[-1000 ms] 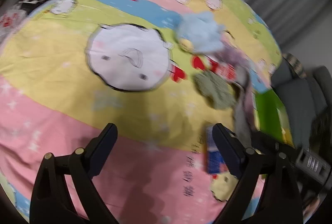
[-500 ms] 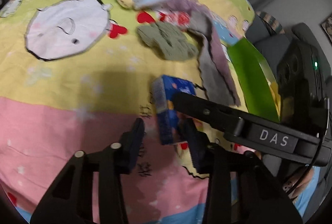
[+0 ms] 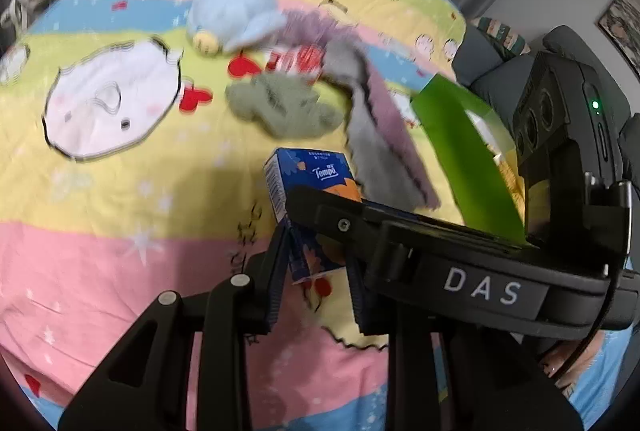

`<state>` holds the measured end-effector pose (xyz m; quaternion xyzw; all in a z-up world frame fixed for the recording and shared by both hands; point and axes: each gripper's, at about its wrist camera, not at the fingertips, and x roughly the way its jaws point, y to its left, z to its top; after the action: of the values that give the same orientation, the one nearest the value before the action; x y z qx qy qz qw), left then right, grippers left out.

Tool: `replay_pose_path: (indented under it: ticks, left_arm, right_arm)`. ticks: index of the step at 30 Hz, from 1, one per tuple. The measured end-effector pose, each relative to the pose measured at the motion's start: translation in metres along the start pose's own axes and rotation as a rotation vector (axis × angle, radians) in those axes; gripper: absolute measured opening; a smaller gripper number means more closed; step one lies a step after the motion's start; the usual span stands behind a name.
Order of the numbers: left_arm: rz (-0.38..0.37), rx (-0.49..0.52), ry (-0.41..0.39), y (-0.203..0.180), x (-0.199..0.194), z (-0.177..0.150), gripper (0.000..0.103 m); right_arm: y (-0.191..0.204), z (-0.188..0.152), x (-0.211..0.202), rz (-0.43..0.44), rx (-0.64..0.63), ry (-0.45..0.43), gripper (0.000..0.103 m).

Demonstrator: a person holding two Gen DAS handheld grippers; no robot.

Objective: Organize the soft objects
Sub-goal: 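Lift the Tempo pack with the right gripper and carry it to the box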

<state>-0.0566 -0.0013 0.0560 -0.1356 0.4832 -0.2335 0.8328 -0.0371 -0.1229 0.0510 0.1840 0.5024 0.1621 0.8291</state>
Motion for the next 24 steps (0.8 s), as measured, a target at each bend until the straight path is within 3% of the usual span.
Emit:
replay_pose_path:
  ticks: [5,12,24]
  left_arm:
    - [0.026,0.054,-0.081,-0.025,-0.015,0.006,0.024]
    - [0.000,0.162,-0.175,-0.079,-0.024,0.020,0.024]
    - [-0.106,0.332,-0.213,-0.168,0.008,0.037,0.024]
  right_arm:
    - [0.003,0.006,-0.030,-0.002,-0.004,-0.089,0.055]
    - [-0.021,0.013,-0.088,-0.001,0.035,-0.234,0.055]
    - [-0.098,0.019,-0.161,-0.080,0.191,-0.400,0.055]
